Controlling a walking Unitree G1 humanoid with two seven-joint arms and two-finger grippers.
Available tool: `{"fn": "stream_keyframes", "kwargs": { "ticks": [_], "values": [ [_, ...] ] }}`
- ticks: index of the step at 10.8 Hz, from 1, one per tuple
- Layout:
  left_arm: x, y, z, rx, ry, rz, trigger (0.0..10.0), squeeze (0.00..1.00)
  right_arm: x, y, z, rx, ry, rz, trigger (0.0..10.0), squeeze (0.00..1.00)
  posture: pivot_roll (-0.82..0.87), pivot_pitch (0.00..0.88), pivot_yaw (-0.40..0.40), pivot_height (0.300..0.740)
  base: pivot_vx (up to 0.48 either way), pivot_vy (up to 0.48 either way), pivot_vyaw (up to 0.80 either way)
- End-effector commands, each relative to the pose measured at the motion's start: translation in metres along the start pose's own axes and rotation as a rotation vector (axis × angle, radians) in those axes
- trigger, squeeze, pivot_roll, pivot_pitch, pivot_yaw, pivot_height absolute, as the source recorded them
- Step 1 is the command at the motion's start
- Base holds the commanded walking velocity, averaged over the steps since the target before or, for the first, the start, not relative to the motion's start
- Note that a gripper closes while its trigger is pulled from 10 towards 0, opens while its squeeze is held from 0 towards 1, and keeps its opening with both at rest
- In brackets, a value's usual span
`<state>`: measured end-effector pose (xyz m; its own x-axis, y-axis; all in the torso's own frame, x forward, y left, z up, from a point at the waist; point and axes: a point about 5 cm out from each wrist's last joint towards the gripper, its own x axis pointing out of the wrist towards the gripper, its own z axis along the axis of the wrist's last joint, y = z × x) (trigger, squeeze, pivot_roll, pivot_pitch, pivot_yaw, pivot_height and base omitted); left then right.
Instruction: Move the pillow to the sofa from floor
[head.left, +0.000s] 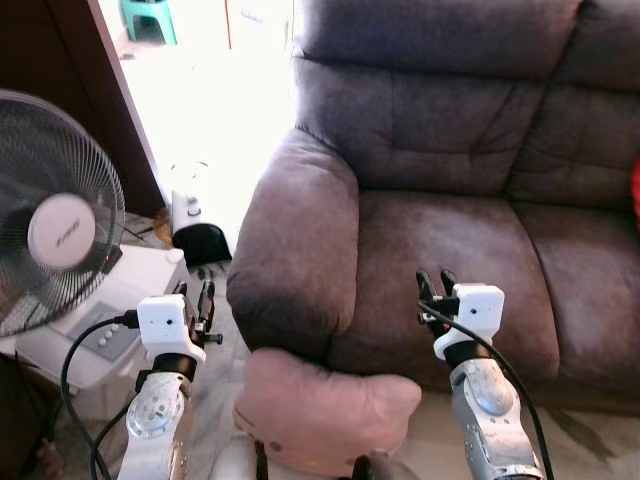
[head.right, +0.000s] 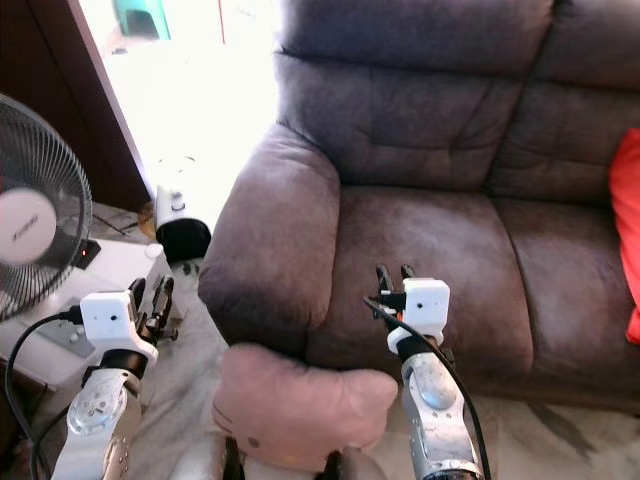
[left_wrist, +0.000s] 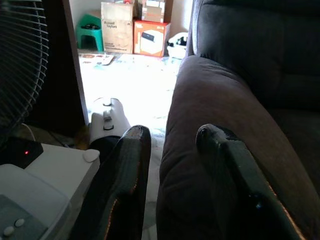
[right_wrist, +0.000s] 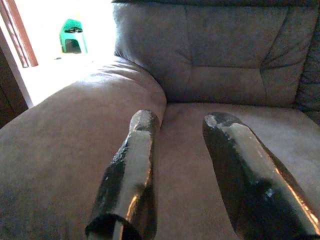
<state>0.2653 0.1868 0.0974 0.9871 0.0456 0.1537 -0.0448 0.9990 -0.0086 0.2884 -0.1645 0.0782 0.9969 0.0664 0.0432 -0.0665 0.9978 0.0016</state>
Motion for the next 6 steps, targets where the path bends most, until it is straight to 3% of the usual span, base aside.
{"fn": "stream_keyframes", "kwargs": {
  "ticks": [1, 6],
  "values": [
    [-0.0002, -0.0005, 0.0015, -0.002, 0.001, 0.000, 10.0, 0.00, -0.0016, -0.0026, -0.0030, -0.005, 0.012, -0.009, 10.0, 0.00, 0.10, 0.124, -0.055, 0.648, 0.000, 0.000, 0.00],
    [-0.0004, -0.0002, 0.0015, -0.002, 0.005, -0.003, 10.0, 0.00, -0.0020, -0.0029, -0.0047, -0.001, 0.019, -0.010, 10.0, 0.00, 0.10, 0.136, -0.055, 0.648, 0.000, 0.000, 0.00]
  ]
}}
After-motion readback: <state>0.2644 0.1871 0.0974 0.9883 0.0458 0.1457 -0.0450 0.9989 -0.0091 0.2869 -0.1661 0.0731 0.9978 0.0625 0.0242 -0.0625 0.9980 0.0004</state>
